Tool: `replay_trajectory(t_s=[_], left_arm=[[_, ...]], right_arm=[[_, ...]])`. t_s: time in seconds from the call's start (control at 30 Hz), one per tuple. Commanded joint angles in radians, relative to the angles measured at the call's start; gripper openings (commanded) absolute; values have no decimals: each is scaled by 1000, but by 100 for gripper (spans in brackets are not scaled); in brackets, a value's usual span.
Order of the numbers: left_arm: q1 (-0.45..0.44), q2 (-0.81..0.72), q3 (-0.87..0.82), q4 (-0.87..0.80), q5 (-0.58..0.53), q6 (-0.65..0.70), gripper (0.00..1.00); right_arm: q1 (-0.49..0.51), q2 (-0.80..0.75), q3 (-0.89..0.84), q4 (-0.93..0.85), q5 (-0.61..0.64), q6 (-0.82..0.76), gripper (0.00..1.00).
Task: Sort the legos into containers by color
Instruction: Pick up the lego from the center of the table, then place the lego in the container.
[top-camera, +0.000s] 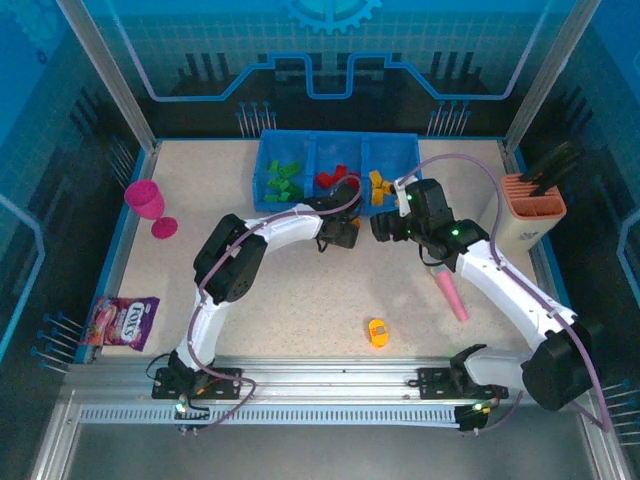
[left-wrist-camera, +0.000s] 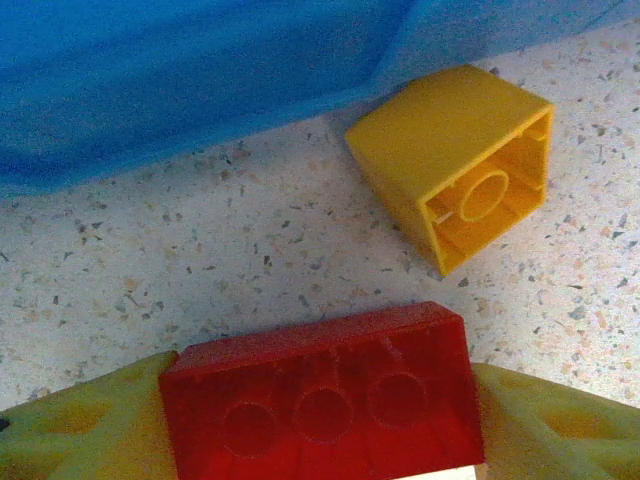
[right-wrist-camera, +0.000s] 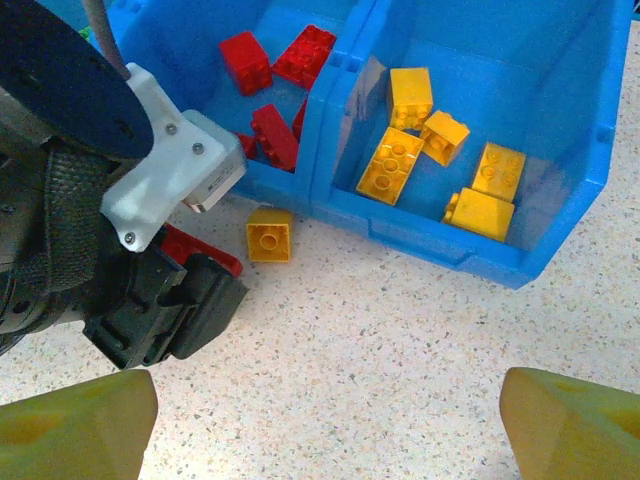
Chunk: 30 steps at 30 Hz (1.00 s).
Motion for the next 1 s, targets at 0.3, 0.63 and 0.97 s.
replay_trajectory(t_s=[0.3,0.63,0.97], left_arm=[[-4,-159,-47,-70,-35,9,61],[12,-156,140,-59,-89,99,62],[84,64,367,2,-90,128,63]], right_arm=[[-103,39,-72,87,-63,84,91],[-105,160,-139,219,-142,96,90],[-29,237,-193,322,-105,49,88]])
